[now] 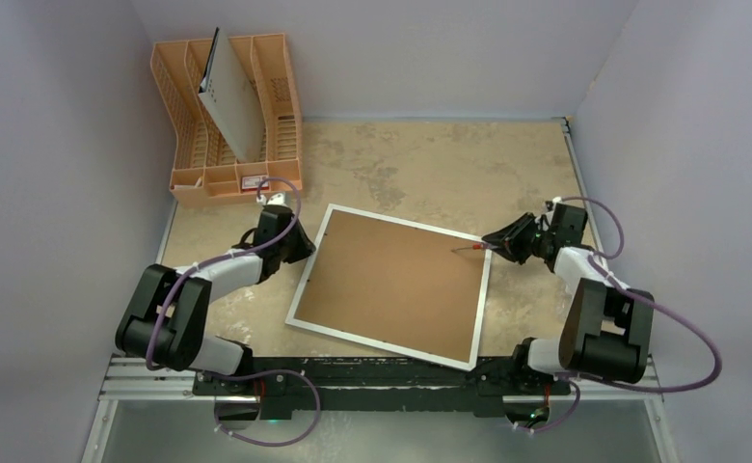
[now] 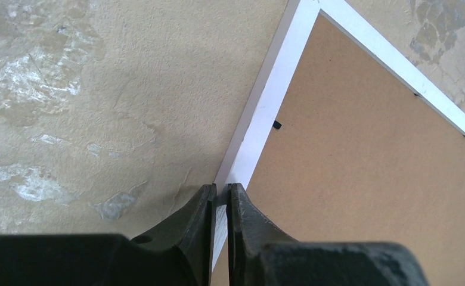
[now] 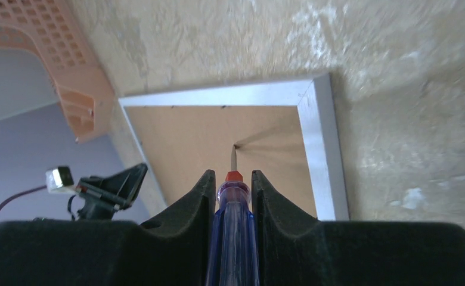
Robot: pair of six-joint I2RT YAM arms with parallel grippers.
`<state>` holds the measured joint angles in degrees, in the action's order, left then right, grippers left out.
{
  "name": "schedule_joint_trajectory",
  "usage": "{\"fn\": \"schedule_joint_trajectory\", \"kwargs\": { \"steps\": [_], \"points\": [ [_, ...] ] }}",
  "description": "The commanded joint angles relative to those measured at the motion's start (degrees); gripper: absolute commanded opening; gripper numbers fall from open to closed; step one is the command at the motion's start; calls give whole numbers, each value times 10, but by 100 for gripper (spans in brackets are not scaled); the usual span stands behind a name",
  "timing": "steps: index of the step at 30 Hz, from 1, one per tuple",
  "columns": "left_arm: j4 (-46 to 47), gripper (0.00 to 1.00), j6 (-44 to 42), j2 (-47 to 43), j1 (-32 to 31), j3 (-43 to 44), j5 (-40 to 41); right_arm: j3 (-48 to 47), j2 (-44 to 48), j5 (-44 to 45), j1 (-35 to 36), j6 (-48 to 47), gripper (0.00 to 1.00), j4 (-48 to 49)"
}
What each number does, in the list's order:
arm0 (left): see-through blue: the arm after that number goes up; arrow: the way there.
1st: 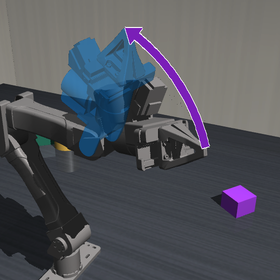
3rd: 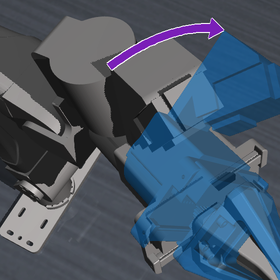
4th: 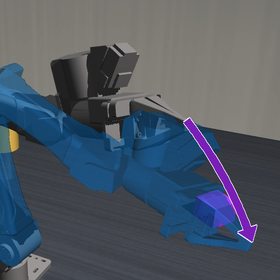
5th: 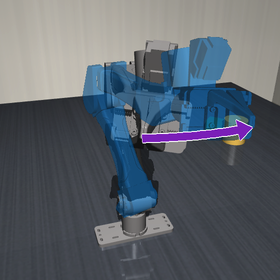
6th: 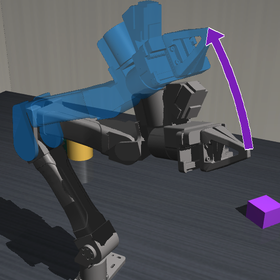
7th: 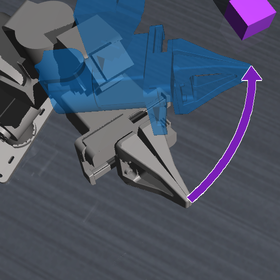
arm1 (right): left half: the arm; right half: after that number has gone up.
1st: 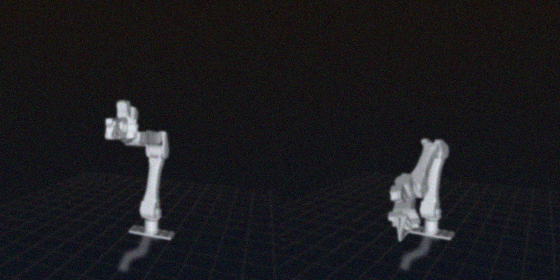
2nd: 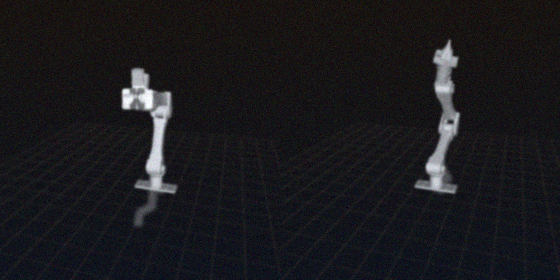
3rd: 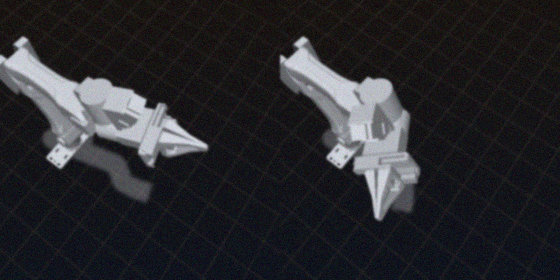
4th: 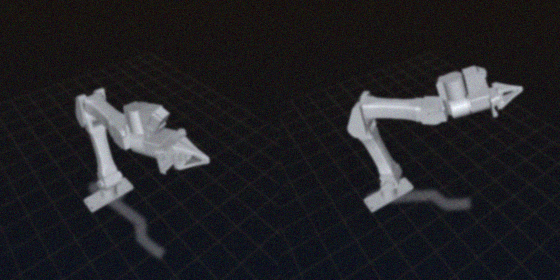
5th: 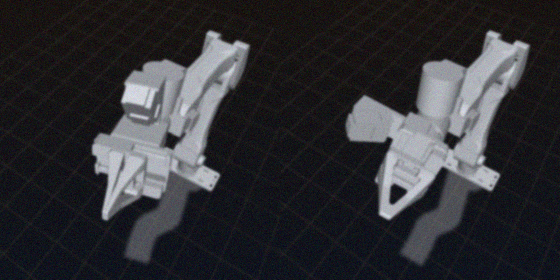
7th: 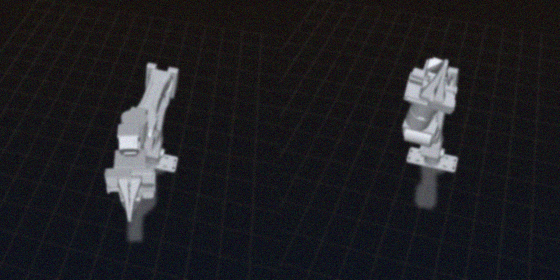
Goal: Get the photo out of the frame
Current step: Adjust the photo frame at the center of the board.
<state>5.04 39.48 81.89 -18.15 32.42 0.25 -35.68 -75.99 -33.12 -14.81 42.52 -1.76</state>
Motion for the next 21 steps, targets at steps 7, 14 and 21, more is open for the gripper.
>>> {"fn": "schedule_joint_trajectory", "kwargs": {
  "steps": [7,14,21],
  "points": [
    [-29,17,-44,19,-7,12,-31,37,-44,-44,-12,-1,0,43],
    [-40,17,-58,17,-7,24,-28,50,-80,36,-15,-29,0,34],
    [-42,17,-66,22,-7,31,-32,58,-114,86,-15,-55,4,34]
  ]
}}
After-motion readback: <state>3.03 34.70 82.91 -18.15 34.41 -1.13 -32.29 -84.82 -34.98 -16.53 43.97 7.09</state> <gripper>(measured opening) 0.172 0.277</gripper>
